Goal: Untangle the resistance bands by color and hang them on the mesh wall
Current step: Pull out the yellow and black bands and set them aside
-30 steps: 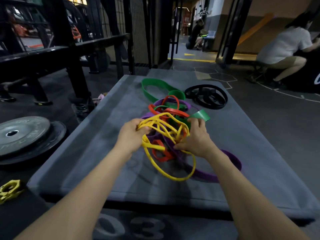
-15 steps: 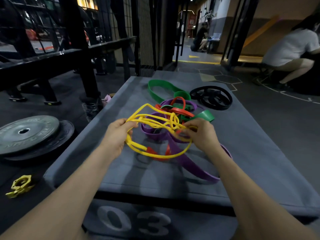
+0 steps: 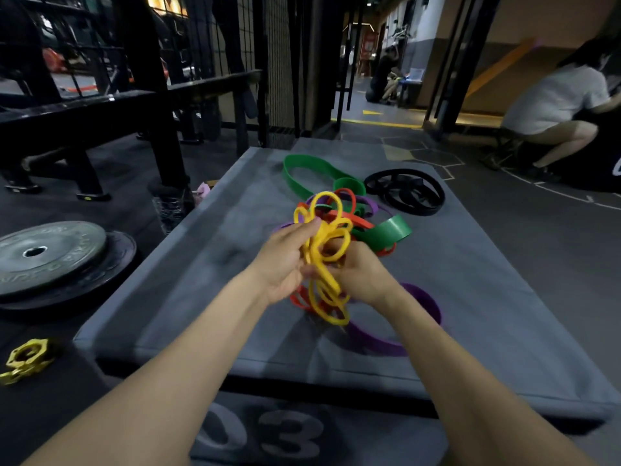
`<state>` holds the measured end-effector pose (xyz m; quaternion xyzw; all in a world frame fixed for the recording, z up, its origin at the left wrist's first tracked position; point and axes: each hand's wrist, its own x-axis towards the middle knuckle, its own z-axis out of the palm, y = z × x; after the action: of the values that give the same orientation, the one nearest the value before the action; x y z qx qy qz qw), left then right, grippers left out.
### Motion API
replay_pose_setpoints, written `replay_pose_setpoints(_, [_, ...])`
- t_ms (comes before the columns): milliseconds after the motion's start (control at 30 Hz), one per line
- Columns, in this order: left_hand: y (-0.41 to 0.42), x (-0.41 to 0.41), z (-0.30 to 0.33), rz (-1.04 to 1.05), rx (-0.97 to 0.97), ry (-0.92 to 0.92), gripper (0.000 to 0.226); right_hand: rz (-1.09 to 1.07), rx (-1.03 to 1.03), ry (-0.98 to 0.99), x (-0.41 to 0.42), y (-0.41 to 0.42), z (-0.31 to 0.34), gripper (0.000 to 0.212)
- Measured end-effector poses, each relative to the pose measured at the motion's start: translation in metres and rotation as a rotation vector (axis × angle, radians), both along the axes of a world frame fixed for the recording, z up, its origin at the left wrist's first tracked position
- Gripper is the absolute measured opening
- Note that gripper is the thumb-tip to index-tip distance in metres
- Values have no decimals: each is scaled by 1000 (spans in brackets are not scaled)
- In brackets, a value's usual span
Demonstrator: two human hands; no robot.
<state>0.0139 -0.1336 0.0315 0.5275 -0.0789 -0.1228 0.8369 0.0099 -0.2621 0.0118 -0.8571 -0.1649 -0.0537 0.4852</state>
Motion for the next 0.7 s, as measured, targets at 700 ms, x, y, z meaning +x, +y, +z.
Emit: replay_pose_setpoints(700, [-48, 21, -41, 185, 1156, -716, 21, -774, 837, 108, 10, -112, 7, 30])
